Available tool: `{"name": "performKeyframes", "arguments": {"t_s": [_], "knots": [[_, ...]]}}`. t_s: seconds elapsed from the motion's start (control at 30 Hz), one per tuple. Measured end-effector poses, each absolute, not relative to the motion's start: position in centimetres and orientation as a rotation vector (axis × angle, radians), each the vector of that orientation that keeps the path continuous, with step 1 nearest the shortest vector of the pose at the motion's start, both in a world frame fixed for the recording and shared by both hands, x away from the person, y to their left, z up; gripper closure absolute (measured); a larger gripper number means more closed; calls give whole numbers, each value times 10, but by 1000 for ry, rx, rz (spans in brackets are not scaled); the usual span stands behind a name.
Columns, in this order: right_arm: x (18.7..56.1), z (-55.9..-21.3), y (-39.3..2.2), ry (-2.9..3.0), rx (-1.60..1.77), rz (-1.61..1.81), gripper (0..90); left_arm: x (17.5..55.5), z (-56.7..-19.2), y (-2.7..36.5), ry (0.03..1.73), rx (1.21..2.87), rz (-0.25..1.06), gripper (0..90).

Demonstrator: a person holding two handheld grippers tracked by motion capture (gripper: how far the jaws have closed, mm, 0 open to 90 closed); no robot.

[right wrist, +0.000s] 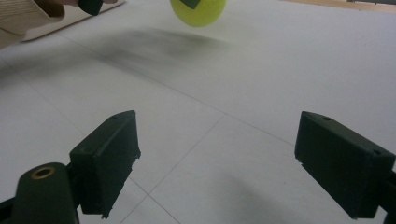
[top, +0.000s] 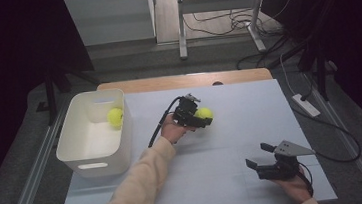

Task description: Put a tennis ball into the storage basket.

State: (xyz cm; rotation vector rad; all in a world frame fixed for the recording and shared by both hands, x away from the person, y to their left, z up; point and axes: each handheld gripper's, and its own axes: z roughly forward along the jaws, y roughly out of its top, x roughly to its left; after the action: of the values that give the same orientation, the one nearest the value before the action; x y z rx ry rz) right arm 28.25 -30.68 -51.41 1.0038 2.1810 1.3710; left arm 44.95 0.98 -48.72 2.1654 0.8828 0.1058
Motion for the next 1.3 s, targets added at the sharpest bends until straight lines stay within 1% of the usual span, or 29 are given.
{"name": "performKeyframes", "arguments": {"t_s": [1.3], "knots": [[282, -512, -306, 2170, 1004, 1379, 135, 419, -456, 44, 848, 2061, 189, 276]]}}
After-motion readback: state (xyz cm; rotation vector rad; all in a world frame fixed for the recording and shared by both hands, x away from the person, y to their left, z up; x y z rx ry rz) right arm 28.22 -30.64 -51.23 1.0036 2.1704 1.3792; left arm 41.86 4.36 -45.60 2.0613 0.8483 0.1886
